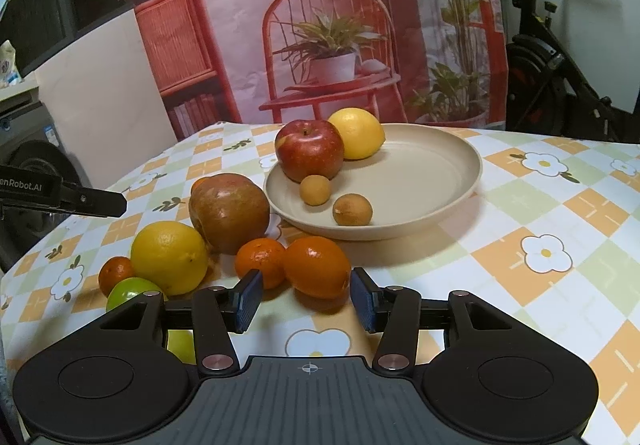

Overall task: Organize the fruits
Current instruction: 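Move the left tool to a tangerine while the right tool reaches another tangerine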

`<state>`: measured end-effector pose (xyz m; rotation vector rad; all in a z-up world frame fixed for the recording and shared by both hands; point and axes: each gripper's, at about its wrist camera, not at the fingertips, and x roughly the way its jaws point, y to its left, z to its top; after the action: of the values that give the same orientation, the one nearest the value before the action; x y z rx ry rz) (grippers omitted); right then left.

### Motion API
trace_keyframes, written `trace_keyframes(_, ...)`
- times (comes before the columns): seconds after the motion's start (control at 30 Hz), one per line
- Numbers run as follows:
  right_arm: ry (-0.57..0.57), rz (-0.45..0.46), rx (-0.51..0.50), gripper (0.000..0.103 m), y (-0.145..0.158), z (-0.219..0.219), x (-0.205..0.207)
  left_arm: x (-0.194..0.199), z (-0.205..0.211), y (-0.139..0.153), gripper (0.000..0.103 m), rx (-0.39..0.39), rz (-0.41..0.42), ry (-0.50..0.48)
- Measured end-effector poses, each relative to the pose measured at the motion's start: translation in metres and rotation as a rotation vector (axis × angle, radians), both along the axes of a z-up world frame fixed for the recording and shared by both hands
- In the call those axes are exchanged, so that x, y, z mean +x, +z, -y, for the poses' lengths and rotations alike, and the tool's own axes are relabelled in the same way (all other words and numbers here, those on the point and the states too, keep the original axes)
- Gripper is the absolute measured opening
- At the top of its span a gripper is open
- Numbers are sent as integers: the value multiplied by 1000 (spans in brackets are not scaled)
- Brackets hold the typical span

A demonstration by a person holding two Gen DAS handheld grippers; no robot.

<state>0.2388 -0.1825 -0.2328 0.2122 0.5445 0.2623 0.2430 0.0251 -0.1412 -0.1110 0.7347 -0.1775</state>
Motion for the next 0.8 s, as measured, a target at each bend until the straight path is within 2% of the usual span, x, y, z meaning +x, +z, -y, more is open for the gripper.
trace_keyframes(0.2, 7, -8, -4, 45, 0, 0, 1, -2, 1, 0, 35, -3, -1, -7)
trace_keyframes(0.47, 11, -8, -30, 45, 5, -4, -2, -6, 3, 2, 35, -9, -2, -27)
trace_keyframes(0.8, 13, -2, 9, 45, 21, -7, -28, -14, 6, 4, 35, -22, 8, -48)
